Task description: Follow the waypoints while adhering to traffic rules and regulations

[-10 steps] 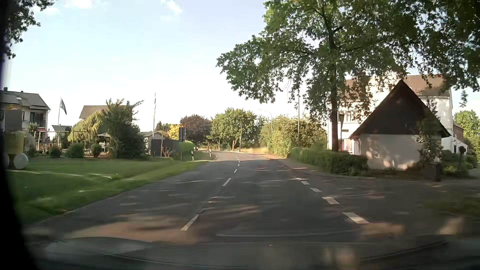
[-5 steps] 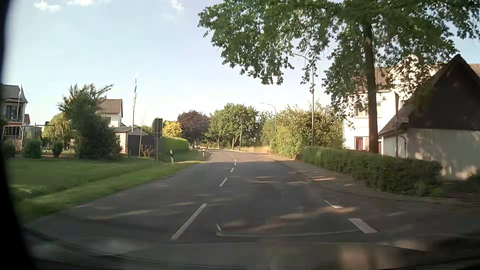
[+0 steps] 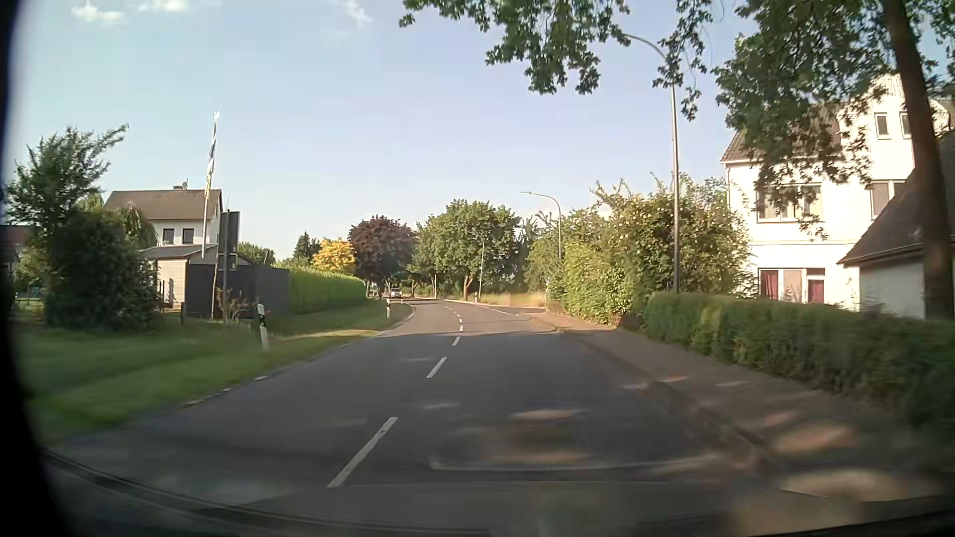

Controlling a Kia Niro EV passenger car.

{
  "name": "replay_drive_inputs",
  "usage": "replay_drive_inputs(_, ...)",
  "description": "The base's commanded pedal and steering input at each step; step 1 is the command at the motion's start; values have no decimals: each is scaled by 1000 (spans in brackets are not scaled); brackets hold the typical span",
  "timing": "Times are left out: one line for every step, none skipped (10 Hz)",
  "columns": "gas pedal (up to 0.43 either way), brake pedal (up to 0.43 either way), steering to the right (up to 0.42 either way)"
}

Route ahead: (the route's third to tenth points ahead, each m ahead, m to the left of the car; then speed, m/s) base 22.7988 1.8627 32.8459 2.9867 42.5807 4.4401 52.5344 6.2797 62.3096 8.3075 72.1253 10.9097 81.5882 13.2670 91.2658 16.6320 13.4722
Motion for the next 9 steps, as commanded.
replay_drive_inputs(157,6,-9)
replay_drive_inputs(157,6,-11)
replay_drive_inputs(157,6,-13)
replay_drive_inputs(157,6,-13)
replay_drive_inputs(157,6,-14)
replay_drive_inputs(157,6,-14)
replay_drive_inputs(157,6,-14)
replay_drive_inputs(157,6,-14)
replay_drive_inputs(157,6,-14)
